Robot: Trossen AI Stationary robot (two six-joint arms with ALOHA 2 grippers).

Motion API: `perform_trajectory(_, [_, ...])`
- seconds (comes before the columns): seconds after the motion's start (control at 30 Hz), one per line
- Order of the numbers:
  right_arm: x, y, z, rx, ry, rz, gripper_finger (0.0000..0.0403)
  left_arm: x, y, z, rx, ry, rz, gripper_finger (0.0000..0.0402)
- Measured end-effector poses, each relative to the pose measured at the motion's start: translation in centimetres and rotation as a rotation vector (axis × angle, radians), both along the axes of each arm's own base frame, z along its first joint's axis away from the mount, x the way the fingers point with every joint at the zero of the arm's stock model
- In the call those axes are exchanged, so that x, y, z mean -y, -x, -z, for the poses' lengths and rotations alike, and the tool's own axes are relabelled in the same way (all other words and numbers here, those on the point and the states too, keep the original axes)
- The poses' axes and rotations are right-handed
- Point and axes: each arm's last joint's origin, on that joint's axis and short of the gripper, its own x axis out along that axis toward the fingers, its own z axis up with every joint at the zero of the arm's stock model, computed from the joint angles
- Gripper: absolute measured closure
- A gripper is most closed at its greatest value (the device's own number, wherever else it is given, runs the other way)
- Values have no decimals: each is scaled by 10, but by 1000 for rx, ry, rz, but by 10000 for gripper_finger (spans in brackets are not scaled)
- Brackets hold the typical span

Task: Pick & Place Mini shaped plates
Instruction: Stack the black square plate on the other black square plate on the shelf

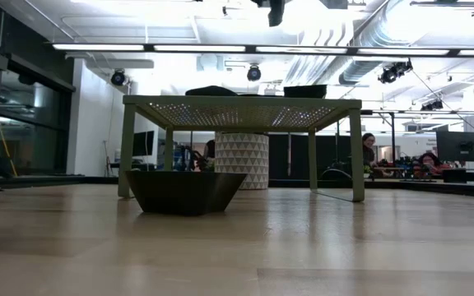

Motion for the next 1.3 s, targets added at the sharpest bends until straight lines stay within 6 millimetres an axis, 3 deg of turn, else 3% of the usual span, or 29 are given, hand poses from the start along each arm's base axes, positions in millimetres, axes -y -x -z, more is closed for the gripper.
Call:
perform_trajectory(0.2, [3, -13, -2, -15, 16, -21, 304, 0, 0, 0, -1, 2, 1, 401])
perform_trajectory(0.4, [7, -14, -8, -31, 34, -7, 304, 0, 0, 0, -9, 3, 6, 401])
perform_trajectory(1.3, [13, -22, 0, -16, 24, -80, 307, 0, -1, 1, -29, 9, 19, 401])
